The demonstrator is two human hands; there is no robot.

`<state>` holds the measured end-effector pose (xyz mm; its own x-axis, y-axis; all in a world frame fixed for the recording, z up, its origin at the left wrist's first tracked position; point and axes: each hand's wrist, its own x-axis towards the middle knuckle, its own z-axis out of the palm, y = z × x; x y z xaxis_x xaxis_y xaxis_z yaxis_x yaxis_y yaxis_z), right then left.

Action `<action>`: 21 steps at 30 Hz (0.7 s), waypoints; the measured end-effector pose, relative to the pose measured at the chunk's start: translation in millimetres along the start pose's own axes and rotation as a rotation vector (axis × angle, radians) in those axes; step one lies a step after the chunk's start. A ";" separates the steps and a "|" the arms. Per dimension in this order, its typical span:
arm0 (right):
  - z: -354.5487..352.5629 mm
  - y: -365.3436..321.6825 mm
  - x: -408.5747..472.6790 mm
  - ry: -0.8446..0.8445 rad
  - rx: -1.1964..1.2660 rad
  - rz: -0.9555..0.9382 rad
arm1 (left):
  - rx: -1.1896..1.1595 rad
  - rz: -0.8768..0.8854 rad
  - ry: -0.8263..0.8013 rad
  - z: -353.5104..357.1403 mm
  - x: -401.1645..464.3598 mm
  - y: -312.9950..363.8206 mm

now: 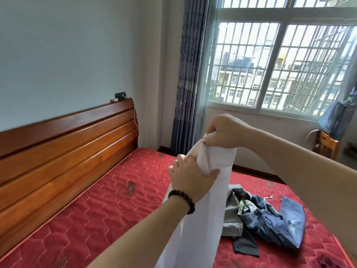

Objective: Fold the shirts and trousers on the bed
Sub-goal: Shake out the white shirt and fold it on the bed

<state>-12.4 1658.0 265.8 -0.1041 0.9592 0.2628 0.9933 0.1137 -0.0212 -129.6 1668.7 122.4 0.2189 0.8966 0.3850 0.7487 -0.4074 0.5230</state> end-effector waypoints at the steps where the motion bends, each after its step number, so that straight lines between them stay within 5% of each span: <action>1: 0.0 0.8 -1.3 -0.007 -0.014 -0.009 | -0.032 0.003 0.002 1.8 1.8 3.2; 7: -11.7 27.6 -18.6 -0.069 -0.061 -0.050 | -0.338 0.297 -0.273 4.3 19.6 -15.8; 13: -13.6 51.5 -32.1 -0.098 -0.176 -0.036 | -0.201 0.491 -0.410 3.1 37.4 -33.5; 16: -17.0 64.3 -36.9 -0.137 -0.235 -0.005 | -0.272 0.515 -0.370 -14.8 54.5 -34.0; 21: -34.5 68.8 -43.0 0.032 -0.166 0.014 | -0.444 0.538 -0.039 -39.4 60.9 -29.1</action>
<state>62.1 1615.6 286.3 -0.0912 0.9513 0.2946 0.9895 0.0534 0.1340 -162.7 1728.3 160.6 0.5161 0.5527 0.6543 0.2050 -0.8214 0.5322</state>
